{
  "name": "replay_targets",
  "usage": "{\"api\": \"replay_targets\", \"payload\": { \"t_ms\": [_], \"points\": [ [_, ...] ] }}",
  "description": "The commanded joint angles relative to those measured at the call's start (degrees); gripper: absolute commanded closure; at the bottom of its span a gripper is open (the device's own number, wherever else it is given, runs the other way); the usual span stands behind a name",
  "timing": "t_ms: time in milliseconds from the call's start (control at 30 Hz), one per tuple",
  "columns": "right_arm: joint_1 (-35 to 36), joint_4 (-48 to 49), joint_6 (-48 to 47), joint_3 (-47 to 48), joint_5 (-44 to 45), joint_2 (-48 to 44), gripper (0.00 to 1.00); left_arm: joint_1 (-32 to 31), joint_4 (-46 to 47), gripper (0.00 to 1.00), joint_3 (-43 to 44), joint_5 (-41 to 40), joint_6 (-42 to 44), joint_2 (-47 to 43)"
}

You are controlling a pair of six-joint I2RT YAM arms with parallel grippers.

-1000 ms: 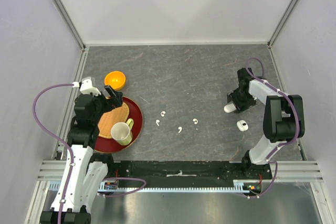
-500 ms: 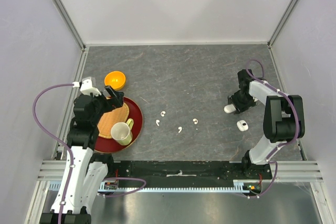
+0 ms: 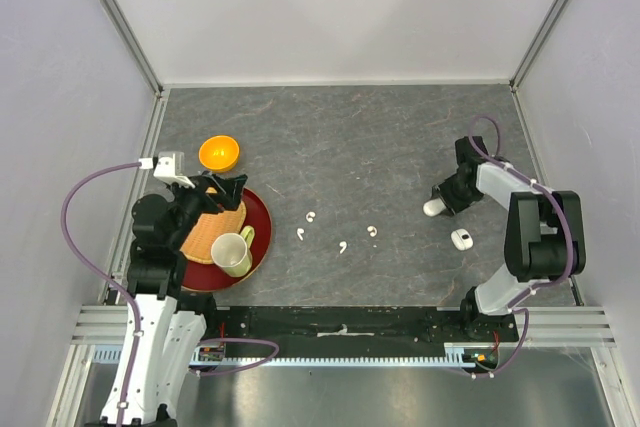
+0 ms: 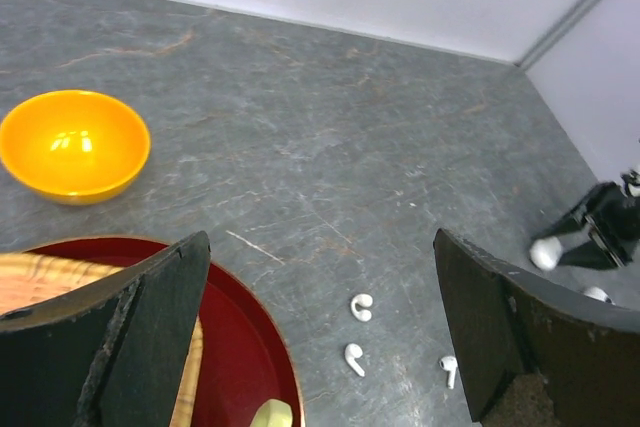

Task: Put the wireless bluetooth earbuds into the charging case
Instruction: Pick up the charging case at the center of the board.

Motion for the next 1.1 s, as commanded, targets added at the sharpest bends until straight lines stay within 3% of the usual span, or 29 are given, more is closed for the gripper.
{"api": "replay_targets", "payload": {
  "t_ms": [0,167,367,533,667,1067],
  "points": [
    [0.1,9.4,-4.6,-4.1,-6.9,-6.6,0.77,0.3,4.6,0.03,-0.1,8.5,2.6,1.2],
    [0.1,24.3,-0.3,-14.8,-12.2,-24.9,0.78,0.1,9.0,0.04,-1.9,12.3,-6.2,1.5],
    [0.4,24.3,3.4,-14.5,-16.5,-34.8,0.89,-2.7,9.8,0.03,0.0,12.7,-9.8,3.6],
    [3.7,27.4,8.9,-14.4,-17.9,-39.0,0.94,-15.2,8.6,0.03,4.2,1.9,-7.9,8.0],
    [7.8,30.8,12.3,-14.5,-15.9,-41.6,0.94,-30.3,9.8,0.03,6.2,-11.5,-7.2,12.9],
    [20.5,31.9,23.2,-16.4,-7.6,-43.1,0.98,-49.3,21.8,0.03,11.4,-24.7,-6.9,29.9]
  ]
}}
